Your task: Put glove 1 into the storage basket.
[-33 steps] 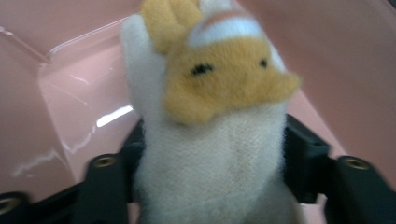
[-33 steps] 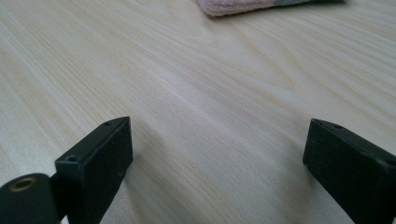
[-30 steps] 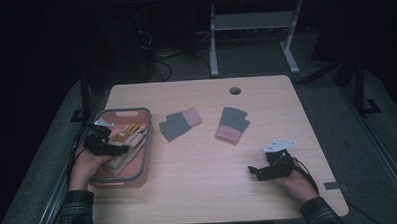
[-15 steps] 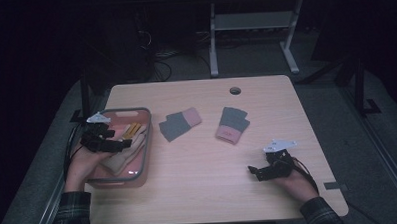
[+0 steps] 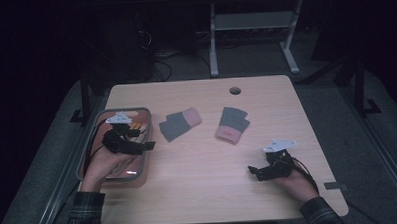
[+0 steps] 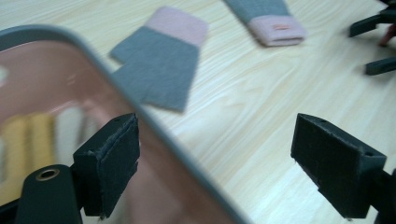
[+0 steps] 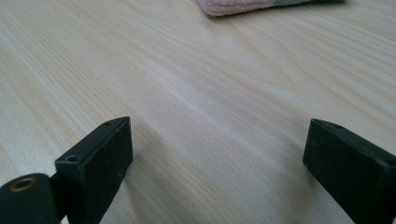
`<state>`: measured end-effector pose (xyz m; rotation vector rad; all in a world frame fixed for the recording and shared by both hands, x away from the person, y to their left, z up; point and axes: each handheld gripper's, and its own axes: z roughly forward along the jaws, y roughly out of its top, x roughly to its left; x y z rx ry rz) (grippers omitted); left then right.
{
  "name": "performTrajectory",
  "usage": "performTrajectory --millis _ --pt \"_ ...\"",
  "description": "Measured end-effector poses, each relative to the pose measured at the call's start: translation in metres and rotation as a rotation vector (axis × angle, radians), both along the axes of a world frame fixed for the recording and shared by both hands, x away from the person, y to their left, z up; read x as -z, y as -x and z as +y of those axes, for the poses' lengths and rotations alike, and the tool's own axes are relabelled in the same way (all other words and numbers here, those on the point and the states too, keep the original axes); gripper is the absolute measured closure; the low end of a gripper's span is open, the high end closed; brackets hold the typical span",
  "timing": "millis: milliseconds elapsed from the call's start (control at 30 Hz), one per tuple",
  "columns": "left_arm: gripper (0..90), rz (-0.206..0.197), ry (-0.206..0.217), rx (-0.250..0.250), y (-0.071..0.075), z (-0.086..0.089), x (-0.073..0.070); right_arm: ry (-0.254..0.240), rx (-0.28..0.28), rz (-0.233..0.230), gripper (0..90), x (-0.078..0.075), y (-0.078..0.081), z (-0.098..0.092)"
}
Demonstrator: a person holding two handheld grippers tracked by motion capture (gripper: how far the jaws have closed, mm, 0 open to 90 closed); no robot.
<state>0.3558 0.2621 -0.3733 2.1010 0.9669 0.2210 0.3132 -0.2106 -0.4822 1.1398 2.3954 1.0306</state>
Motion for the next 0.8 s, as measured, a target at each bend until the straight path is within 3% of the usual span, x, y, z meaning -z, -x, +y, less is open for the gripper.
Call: performTrajectory --millis 133,333,633,800 --pt "14.9 -0.008 0.004 0.034 0.004 -0.018 -0.001 0.000 0.000 0.000 7.9 0.000 0.000 0.000" --pt "14.9 -0.027 0.051 0.064 0.012 -0.043 0.001 0.000 0.000 0.000 7.9 0.000 0.000 0.000" --pt "14.9 -0.036 0.017 0.124 0.025 -0.080 0.015 0.000 -0.003 0.000 7.9 0.000 0.000 0.000" --pt "14.9 -0.024 -0.013 0.175 0.033 -0.103 0.031 0.001 -0.004 -0.001 7.8 0.000 0.000 0.000"
